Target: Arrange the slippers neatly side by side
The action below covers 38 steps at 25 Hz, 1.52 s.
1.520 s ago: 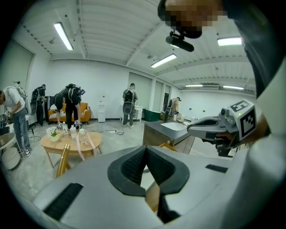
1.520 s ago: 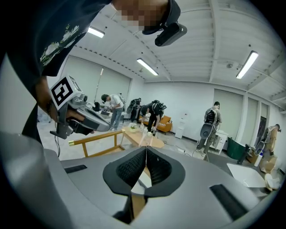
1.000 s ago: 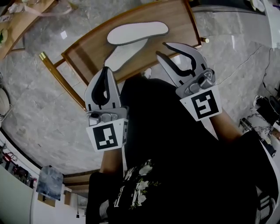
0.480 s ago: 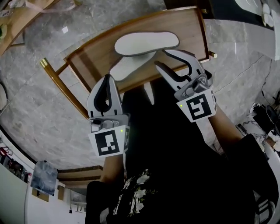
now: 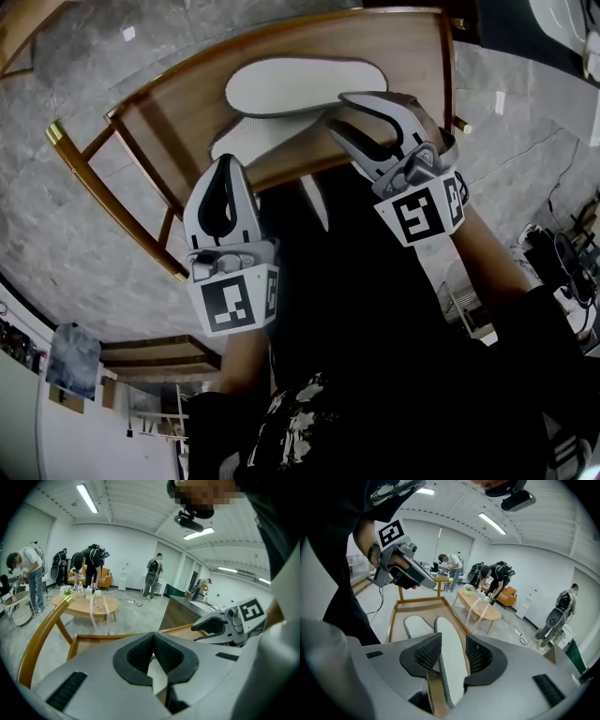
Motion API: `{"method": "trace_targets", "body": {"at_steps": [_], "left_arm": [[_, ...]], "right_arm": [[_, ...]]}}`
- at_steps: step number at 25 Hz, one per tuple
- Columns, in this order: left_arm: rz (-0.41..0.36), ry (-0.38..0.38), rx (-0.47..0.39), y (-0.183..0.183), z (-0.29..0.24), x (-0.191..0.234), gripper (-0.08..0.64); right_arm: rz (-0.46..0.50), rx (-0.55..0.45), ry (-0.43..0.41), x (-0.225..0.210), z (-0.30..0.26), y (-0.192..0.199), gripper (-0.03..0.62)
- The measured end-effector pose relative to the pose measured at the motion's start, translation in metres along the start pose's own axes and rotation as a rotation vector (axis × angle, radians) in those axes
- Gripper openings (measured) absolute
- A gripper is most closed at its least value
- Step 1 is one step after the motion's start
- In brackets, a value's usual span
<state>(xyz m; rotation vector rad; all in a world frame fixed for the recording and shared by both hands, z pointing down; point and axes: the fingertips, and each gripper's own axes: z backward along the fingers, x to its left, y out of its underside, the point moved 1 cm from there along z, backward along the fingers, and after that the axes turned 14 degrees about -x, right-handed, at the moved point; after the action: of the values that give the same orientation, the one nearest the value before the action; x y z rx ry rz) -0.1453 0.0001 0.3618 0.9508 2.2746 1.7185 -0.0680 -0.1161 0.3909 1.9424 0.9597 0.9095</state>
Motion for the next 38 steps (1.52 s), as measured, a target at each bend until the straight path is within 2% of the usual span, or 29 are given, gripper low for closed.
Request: {"method": "trace_targets", "body": {"at_steps": [5, 11, 16, 20, 31, 34, 38], "left_arm": [[0.031, -0.030, 0.025, 0.024, -0.009, -0.002, 0.002], [0.067, -0.044, 0.071, 0.054, -0.015, -0.006, 0.000], [0.077, -0.051, 0.082, 0.064, -0.015, -0.007, 0.002], [0.074, -0.047, 0.091, 0.070, -0.012, -0.011, 0.002], [0.057, -0.043, 0.069, 0.064, -0.006, -0.016, 0.001], [0.050, -0.041, 0.060, 0.060, -0.007, -0.017, 0.002], [0.043, -0.030, 0.052, 0.057, -0.010, -0.020, 0.001]], "right_arm": [[0.036, 0.016, -0.072, 0.014, -0.008, 0.024, 0.152], [0.079, 0.049, -0.121, 0.024, -0.014, 0.054, 0.152], [0.129, 0.047, -0.119, 0.027, -0.022, 0.064, 0.141], [0.151, 0.042, -0.083, 0.025, -0.023, 0.068, 0.074], [0.072, -0.021, 0.070, -0.001, -0.013, 0.045, 0.032], [0.007, -0.047, 0.137, -0.015, -0.008, 0.037, 0.031], [-0.164, -0.082, 0.274, -0.040, 0.007, 0.031, 0.031]]}}
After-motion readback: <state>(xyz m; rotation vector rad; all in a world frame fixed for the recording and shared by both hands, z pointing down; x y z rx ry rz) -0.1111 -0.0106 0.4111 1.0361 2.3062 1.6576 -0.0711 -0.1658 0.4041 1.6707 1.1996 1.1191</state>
